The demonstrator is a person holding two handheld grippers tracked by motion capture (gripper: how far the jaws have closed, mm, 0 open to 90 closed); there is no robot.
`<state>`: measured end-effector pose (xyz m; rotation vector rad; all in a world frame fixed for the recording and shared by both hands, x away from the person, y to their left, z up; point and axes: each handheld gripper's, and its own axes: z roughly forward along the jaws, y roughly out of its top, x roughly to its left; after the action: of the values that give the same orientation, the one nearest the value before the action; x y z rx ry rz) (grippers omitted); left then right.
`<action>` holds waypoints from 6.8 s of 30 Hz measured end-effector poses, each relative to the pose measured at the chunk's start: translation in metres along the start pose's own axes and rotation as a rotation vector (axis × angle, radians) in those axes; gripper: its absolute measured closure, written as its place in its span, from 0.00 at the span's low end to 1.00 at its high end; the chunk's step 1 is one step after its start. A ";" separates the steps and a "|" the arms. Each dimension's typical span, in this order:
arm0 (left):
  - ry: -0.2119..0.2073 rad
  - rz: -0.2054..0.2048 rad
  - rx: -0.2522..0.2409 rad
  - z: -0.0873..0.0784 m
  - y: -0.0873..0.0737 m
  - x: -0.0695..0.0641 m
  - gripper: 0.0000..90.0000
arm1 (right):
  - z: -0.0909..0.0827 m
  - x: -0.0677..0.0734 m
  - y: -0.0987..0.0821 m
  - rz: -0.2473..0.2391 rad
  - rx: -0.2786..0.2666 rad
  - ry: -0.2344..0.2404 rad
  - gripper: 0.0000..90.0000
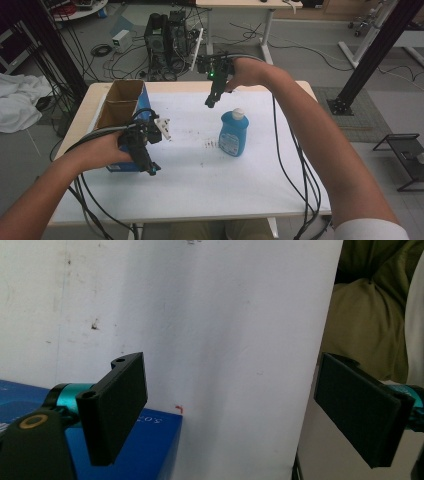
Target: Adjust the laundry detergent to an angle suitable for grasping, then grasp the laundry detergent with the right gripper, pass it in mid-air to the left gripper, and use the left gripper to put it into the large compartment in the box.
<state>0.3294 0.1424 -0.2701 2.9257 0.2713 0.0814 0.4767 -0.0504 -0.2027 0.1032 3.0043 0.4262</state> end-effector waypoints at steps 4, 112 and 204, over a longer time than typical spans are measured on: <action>-0.004 0.001 -0.001 0.000 0.001 0.001 0.15 | -0.001 -0.001 -0.001 -0.013 0.008 -0.001 0.01; -0.021 0.027 -0.009 0.022 0.029 -0.006 0.15 | 0.009 0.034 -0.218 0.402 -0.181 -0.099 0.01; -0.038 0.004 -0.015 0.031 0.019 0.003 0.15 | 0.104 0.077 -0.181 0.501 -0.636 -0.166 0.01</action>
<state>0.3380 0.1185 -0.2961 2.9090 0.2578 0.0278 0.4026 -0.1892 -0.3604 0.7862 2.5037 1.3081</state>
